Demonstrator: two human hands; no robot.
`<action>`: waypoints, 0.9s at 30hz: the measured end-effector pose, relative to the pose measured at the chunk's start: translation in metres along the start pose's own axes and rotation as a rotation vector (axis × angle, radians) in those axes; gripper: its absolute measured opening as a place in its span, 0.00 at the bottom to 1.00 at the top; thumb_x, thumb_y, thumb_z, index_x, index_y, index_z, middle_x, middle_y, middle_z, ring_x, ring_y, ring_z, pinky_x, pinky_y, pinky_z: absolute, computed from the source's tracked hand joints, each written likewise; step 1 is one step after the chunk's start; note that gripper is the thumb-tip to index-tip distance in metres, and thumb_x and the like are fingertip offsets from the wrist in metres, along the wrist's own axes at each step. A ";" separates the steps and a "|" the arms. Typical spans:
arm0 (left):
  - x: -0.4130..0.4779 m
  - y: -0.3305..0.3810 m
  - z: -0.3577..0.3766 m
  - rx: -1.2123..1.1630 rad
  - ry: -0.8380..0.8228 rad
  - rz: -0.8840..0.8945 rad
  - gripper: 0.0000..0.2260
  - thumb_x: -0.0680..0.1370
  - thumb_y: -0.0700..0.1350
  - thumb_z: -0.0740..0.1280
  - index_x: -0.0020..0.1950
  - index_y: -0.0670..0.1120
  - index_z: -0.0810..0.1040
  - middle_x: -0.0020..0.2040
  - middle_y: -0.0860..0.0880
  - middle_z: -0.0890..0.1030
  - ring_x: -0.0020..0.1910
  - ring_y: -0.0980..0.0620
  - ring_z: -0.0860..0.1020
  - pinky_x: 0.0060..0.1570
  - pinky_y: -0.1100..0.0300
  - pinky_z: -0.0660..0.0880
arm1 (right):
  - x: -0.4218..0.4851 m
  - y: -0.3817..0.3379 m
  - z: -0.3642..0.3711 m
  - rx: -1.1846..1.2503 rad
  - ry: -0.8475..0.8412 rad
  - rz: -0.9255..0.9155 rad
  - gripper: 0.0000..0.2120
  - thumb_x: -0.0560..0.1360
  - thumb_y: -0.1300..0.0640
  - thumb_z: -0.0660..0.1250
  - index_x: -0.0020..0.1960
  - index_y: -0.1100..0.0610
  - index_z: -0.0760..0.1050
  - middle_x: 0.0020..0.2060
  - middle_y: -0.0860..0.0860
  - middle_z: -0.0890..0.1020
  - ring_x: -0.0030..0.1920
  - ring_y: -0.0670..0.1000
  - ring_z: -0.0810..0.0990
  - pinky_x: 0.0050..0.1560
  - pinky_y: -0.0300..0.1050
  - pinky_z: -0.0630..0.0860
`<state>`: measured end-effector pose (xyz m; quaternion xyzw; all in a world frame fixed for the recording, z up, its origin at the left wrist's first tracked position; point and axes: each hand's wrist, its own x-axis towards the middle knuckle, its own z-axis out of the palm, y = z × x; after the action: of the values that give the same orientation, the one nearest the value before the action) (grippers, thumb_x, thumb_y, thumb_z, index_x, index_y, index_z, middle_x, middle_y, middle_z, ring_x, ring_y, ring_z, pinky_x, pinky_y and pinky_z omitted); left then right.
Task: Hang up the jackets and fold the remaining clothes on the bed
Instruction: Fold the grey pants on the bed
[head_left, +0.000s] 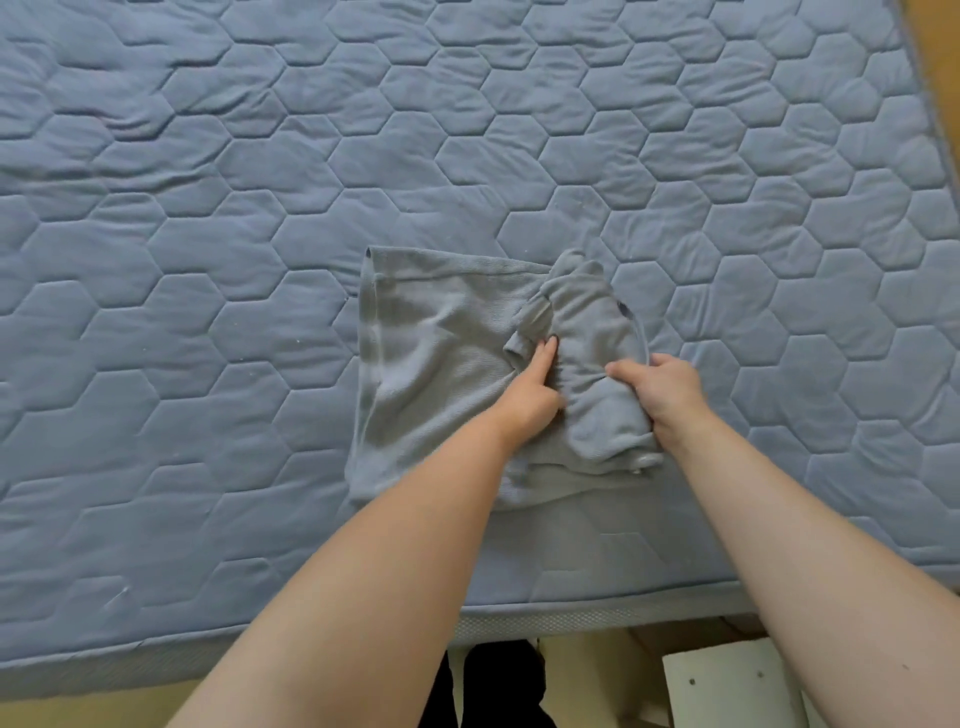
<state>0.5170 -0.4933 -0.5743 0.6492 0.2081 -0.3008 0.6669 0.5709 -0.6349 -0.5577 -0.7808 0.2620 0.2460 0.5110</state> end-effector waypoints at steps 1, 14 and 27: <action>-0.001 0.003 0.001 -0.144 -0.020 -0.020 0.34 0.76 0.29 0.55 0.78 0.52 0.53 0.77 0.55 0.56 0.72 0.55 0.61 0.67 0.63 0.62 | -0.005 -0.007 0.000 -0.059 0.069 -0.068 0.07 0.68 0.67 0.71 0.35 0.60 0.76 0.30 0.52 0.78 0.33 0.51 0.75 0.35 0.38 0.75; -0.046 -0.047 -0.115 -0.691 0.203 -0.126 0.31 0.72 0.67 0.65 0.64 0.45 0.76 0.56 0.46 0.82 0.56 0.48 0.79 0.54 0.55 0.77 | -0.098 0.004 0.118 -0.335 -0.380 -0.400 0.18 0.69 0.61 0.73 0.58 0.52 0.76 0.42 0.47 0.79 0.42 0.47 0.78 0.48 0.37 0.75; -0.041 -0.062 -0.132 -0.298 0.591 -0.065 0.14 0.75 0.45 0.71 0.59 0.47 0.75 0.53 0.49 0.80 0.54 0.48 0.78 0.54 0.53 0.76 | -0.065 0.053 0.092 -0.351 0.047 -0.269 0.12 0.76 0.60 0.65 0.59 0.61 0.75 0.53 0.55 0.79 0.54 0.52 0.77 0.57 0.43 0.72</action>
<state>0.4604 -0.3555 -0.6026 0.5969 0.4548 -0.0867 0.6553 0.4772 -0.5570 -0.5841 -0.8911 0.1206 0.1993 0.3893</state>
